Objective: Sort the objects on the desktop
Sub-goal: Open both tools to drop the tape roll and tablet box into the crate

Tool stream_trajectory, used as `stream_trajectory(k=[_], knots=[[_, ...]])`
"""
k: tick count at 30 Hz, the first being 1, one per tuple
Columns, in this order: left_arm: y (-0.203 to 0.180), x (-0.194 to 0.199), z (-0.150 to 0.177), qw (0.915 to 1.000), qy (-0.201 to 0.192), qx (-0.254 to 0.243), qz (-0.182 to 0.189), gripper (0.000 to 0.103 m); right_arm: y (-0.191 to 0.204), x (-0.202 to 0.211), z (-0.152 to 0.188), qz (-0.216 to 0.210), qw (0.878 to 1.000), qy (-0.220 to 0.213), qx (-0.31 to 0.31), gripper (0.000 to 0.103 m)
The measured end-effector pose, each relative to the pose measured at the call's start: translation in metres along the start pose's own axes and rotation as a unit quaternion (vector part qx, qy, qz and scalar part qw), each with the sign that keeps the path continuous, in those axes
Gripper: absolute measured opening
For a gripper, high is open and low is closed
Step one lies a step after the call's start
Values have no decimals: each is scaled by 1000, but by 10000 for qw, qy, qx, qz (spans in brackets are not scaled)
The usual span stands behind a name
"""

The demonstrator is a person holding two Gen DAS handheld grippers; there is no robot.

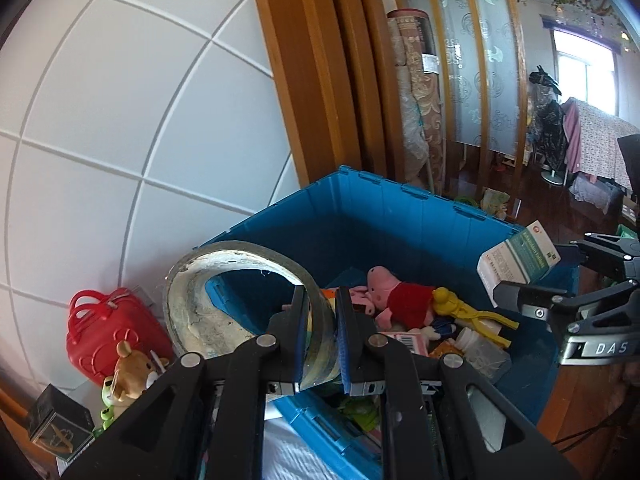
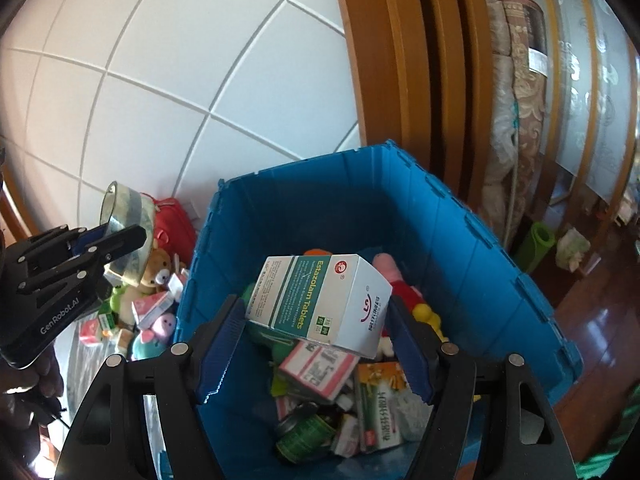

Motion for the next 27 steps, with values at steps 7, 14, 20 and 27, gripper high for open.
stream_trajectory(k=[7, 14, 20, 27], knots=[[-38, -24, -26, 9987, 10, -248, 454, 13, -30, -6, -1, 226, 9995, 16, -228, 72], [-60, -36, -41, 9972, -29, -345, 664, 13, -50, -9, 3, 406, 9985, 63, -368, 72], [-62, -43, -52, 9960, -135, -84, 884, 37, -60, -13, 2, 578, 9976, 115, -359, 80], [-25, -30, -38, 9979, -290, 369, 447, 103, -64, -16, 2, 731, 9963, 86, -447, 103]])
Point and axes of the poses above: each gripper's, at about its wrist camera, not at the fingertips, and x roughly against the way its jaws point, y to its left, z to its underside, the point moved 7 cm from there along -x, roughly the way its jaws point, and after that the axes turned 6 degrees about -x, right-handed, at the moved point
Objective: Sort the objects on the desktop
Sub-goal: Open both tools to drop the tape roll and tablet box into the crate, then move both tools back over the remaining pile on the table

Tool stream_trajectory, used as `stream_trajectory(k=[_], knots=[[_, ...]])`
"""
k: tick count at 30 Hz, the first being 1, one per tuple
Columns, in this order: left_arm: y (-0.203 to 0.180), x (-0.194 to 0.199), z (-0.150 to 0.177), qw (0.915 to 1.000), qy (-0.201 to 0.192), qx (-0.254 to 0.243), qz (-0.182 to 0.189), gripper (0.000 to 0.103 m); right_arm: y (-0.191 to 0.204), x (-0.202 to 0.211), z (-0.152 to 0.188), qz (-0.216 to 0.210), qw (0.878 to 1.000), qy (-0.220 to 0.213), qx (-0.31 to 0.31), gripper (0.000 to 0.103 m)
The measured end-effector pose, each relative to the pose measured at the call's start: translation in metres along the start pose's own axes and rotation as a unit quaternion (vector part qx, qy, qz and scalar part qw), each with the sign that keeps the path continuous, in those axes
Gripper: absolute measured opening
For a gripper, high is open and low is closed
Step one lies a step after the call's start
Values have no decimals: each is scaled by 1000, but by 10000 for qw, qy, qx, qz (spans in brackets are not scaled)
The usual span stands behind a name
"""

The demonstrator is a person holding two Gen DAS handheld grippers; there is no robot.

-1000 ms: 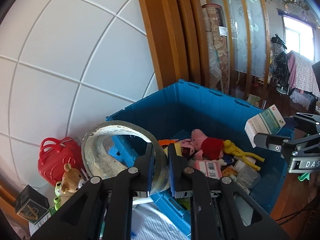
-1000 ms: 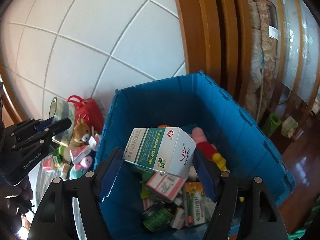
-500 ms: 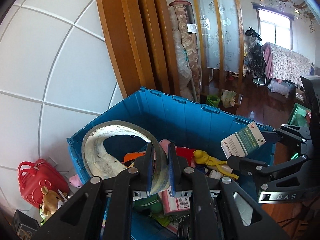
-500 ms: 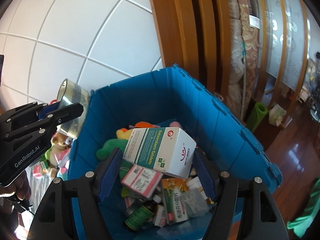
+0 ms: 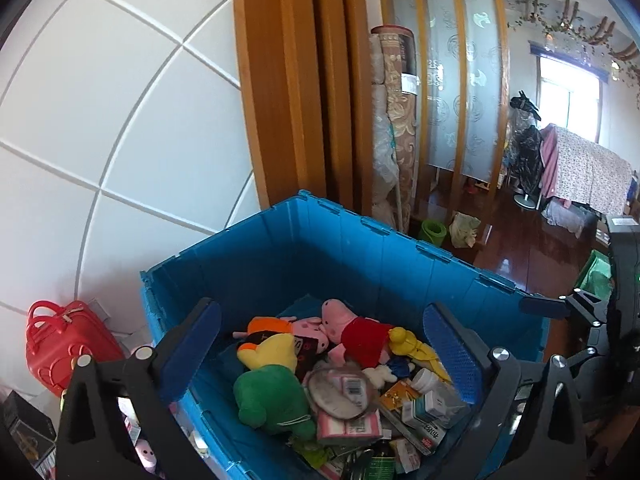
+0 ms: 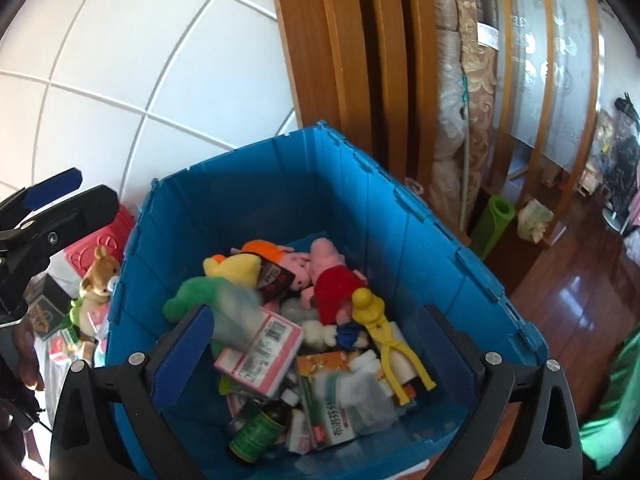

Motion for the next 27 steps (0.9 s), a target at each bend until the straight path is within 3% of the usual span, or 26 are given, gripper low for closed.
stream_trajectory(k=[13, 27], knots=[[99, 61, 91, 9930, 353, 732, -853, 103, 87, 9, 11, -629, 9963, -85, 584, 103], [218, 142, 238, 9649, 1047, 1650, -1756, 103, 241, 16, 57, -1456, 9781, 118, 1483, 103]])
Point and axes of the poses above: each gripper's, at about its wrist camera, not at the fingertips, and x roughly against the way its jaws point, y to its left, z to its underside, the point moved 7 cm from there along -x, roughly the way its jaws point, and after that the axes turned 6 degrees about -x, right-handed, at the moved point
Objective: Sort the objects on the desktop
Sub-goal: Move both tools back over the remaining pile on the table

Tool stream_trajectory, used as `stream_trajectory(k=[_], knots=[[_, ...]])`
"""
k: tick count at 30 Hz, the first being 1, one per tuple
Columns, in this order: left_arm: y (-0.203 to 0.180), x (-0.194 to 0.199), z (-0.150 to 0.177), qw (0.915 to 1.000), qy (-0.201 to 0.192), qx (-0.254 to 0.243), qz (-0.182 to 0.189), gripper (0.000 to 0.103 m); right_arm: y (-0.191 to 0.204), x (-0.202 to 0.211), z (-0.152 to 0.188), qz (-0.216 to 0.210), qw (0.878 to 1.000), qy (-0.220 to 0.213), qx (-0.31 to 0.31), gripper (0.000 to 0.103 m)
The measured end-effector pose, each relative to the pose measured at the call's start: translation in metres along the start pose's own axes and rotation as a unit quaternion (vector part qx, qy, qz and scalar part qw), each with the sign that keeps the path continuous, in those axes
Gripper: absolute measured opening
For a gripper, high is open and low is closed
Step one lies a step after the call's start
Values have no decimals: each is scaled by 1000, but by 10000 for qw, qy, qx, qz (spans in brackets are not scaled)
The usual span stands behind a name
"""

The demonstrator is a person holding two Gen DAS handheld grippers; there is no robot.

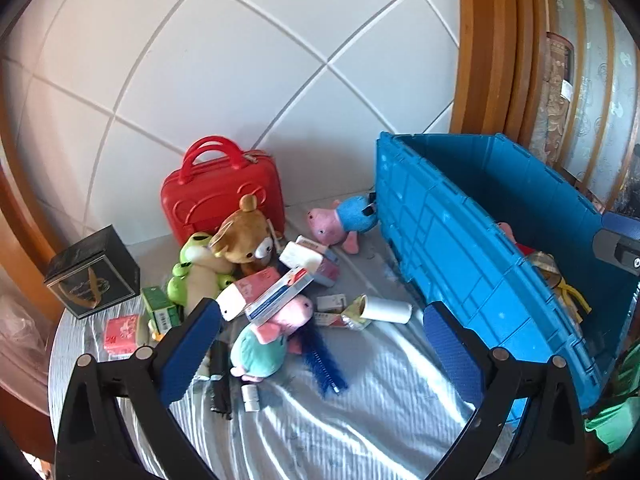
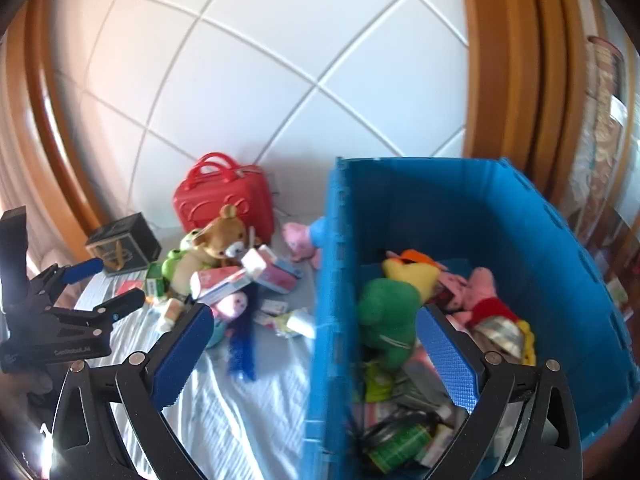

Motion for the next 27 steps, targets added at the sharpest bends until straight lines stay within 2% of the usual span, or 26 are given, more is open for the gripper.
stream_trajectory(k=[3, 7, 12, 18, 27], knots=[[32, 0, 20, 9998, 112, 142, -96, 103, 31, -10, 4, -35, 9998, 107, 162, 103], [64, 0, 38, 9996, 191, 189, -124, 103, 53, -17, 9, 72, 9996, 157, 233, 103], [72, 0, 46, 9999, 143, 64, 57, 103, 55, -13, 18, 313, 9993, 157, 123, 103], [74, -5, 48, 9997, 176, -59, 185, 103, 74, -5, 43, 281, 9991, 281, 135, 103], [116, -9, 73, 9995, 321, 33, -45, 103, 113, -28, 73, 112, 9983, 532, 194, 103]])
Point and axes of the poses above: each gripper's, at about its wrist camera, not at the fingertips, and x roughly against the way its jaws point, y to its left, z to its underside, the point moved 7 cm from there along -x, roughly the way its jaws point, and after that the axes turned 6 degrees about -x, right-handed, at the moved point
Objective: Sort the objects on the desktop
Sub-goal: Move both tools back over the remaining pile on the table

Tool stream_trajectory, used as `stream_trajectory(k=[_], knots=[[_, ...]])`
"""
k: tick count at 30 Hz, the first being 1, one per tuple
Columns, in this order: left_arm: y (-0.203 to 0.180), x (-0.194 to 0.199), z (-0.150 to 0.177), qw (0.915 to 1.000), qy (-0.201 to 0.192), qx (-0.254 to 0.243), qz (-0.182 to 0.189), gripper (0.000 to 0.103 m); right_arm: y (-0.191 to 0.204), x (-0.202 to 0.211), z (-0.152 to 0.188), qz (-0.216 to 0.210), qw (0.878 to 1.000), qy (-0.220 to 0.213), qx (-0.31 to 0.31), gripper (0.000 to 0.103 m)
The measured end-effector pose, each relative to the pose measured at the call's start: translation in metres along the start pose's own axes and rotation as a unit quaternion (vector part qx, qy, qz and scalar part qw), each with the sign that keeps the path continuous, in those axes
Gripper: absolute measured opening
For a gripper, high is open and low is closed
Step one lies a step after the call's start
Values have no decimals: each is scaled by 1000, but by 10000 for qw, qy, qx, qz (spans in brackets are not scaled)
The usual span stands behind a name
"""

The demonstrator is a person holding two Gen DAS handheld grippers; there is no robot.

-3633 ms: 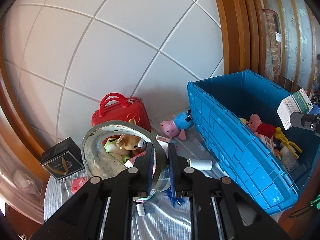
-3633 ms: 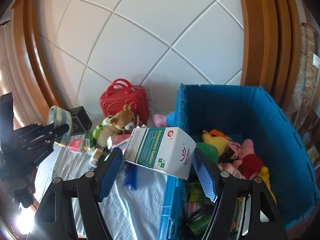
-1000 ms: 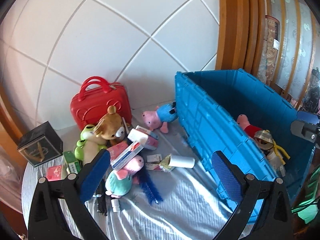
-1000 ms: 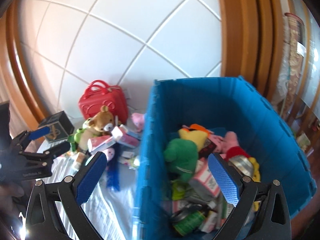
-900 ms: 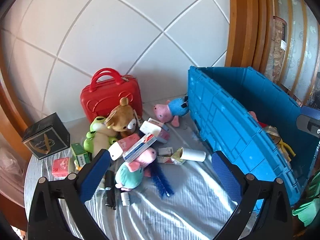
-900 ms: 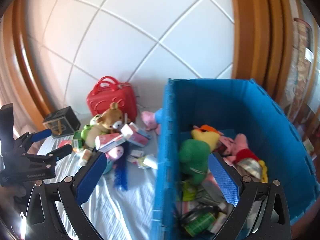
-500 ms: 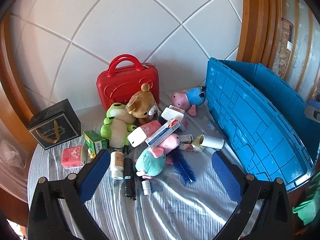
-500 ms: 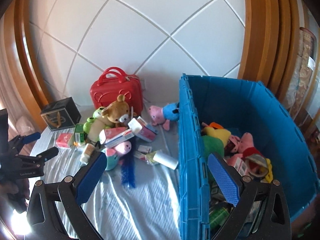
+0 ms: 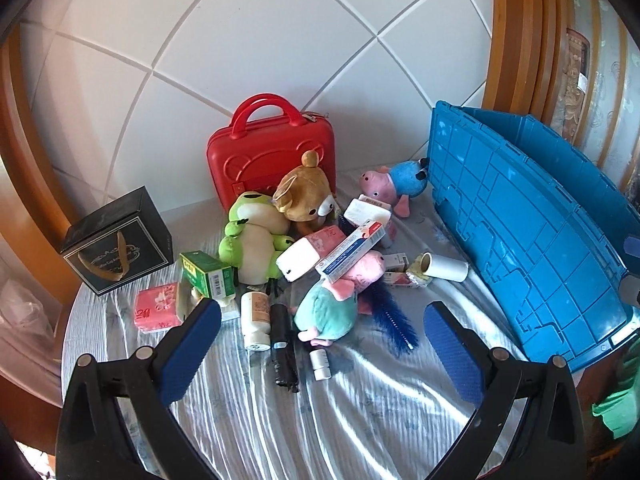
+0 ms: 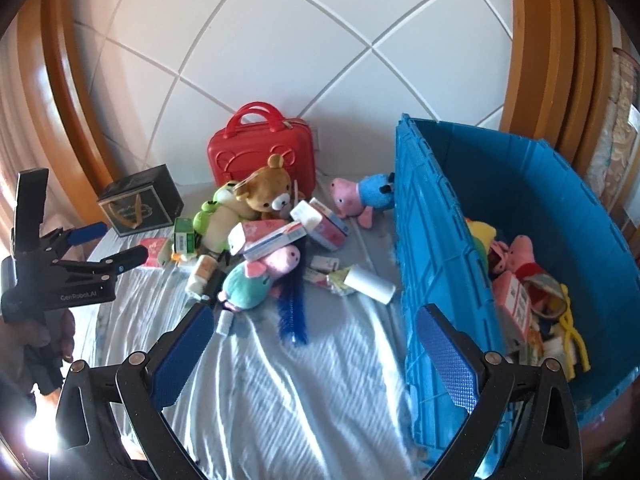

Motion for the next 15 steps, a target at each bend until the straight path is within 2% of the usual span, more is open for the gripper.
stream_trajectory(k=[7, 15], knots=[[44, -23, 34, 9992, 238, 142, -277, 103, 20, -44, 9, -128, 9996, 234, -44, 103], [84, -85, 74, 9968, 548, 387, -445, 103, 44, -127, 34, -132, 9977, 657, 122, 103]])
Point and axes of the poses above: each gripper's, at about its wrist camera, not at the fingertips, and x roughly against the way its jaws point, y to its left, z to its underside, the point moved 7 cm from there along -x, roughly the way its jaws point, and after that the axes turned 6 degrees about -x, right-handed, at the moved point
